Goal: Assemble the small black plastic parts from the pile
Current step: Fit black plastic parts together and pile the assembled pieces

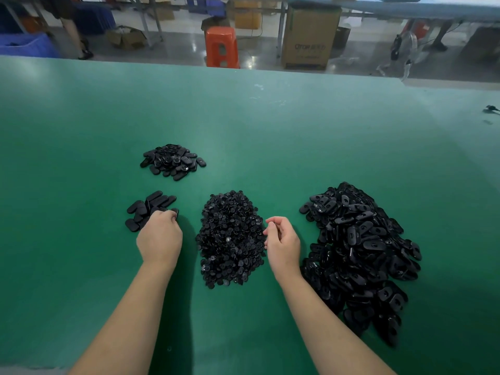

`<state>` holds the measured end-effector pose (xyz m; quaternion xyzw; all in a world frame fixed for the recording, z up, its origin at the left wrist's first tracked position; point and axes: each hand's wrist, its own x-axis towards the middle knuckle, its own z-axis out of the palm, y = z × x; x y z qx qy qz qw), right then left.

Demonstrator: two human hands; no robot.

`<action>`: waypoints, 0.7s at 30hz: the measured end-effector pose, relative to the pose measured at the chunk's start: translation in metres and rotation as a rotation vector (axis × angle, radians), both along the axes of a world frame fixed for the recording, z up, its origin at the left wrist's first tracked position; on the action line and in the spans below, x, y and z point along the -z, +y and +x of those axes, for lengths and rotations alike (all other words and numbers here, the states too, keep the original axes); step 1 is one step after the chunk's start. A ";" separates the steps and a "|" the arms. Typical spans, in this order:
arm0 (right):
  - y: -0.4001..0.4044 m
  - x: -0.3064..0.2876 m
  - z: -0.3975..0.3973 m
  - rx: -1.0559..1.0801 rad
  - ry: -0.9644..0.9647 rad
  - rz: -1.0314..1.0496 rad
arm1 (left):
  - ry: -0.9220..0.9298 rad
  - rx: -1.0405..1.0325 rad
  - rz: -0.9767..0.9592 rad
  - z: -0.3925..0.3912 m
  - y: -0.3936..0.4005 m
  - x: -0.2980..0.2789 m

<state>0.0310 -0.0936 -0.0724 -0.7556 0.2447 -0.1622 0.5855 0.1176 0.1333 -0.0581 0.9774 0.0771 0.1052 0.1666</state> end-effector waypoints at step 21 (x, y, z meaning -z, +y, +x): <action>0.001 0.000 0.000 -0.013 0.017 -0.038 | -0.092 0.041 -0.235 0.001 -0.015 0.007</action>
